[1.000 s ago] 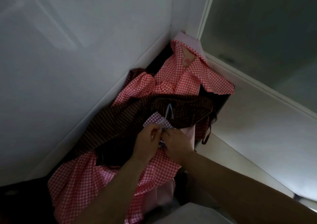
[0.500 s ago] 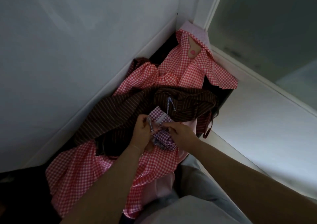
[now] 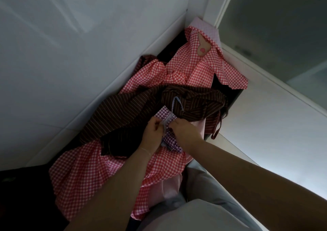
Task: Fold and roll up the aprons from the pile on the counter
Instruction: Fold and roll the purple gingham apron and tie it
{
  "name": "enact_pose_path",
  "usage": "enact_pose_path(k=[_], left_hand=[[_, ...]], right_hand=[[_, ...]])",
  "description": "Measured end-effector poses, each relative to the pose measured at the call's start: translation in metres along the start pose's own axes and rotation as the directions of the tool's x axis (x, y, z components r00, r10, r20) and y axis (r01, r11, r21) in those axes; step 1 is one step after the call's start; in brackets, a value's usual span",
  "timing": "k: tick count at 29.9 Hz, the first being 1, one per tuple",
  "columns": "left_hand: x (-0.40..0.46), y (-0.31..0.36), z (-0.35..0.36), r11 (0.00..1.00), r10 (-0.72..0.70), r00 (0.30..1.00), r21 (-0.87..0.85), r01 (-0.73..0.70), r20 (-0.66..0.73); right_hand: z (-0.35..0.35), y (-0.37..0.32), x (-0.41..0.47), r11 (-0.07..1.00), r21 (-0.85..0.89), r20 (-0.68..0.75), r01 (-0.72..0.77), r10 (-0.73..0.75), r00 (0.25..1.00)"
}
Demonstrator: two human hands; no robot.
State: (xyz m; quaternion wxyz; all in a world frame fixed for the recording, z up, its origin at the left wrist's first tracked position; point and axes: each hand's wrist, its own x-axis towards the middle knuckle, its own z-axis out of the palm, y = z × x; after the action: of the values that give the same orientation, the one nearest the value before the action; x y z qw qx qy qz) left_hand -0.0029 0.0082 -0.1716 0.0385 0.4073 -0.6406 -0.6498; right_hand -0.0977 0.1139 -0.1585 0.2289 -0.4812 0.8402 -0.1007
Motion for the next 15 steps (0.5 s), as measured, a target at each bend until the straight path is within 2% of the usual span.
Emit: enact_pose_path(k=[2, 5, 11, 15], left_hand=[[0.0, 0.0013, 0.0026, 0.99, 0.033, 0.999, 0.135, -0.036, 0.027], [0.0003, -0.0023, 0.004, 0.906, 0.097, 0.989, 0.402, -0.136, 0.115], [0.0001, -0.008, -0.0022, 0.921, 0.089, 0.973, 0.356, -0.162, 0.212], [0.0005, -0.0075, 0.001, 0.951, 0.005, 0.991, 0.307, -0.047, 0.134]], right_hand=[[0.0009, 0.0001, -0.0009, 0.999, -0.028, -0.04, 0.025, -0.026, 0.999], [0.002, 0.0032, 0.0, 0.998, -0.045, -0.051, 0.036, -0.038, 0.998], [-0.005, 0.0075, 0.0064, 1.0, 0.009, -0.065, -0.002, 0.003, 0.998], [0.001, 0.003, 0.0045, 0.982, 0.18, -0.232, -0.059, 0.101, 0.968]])
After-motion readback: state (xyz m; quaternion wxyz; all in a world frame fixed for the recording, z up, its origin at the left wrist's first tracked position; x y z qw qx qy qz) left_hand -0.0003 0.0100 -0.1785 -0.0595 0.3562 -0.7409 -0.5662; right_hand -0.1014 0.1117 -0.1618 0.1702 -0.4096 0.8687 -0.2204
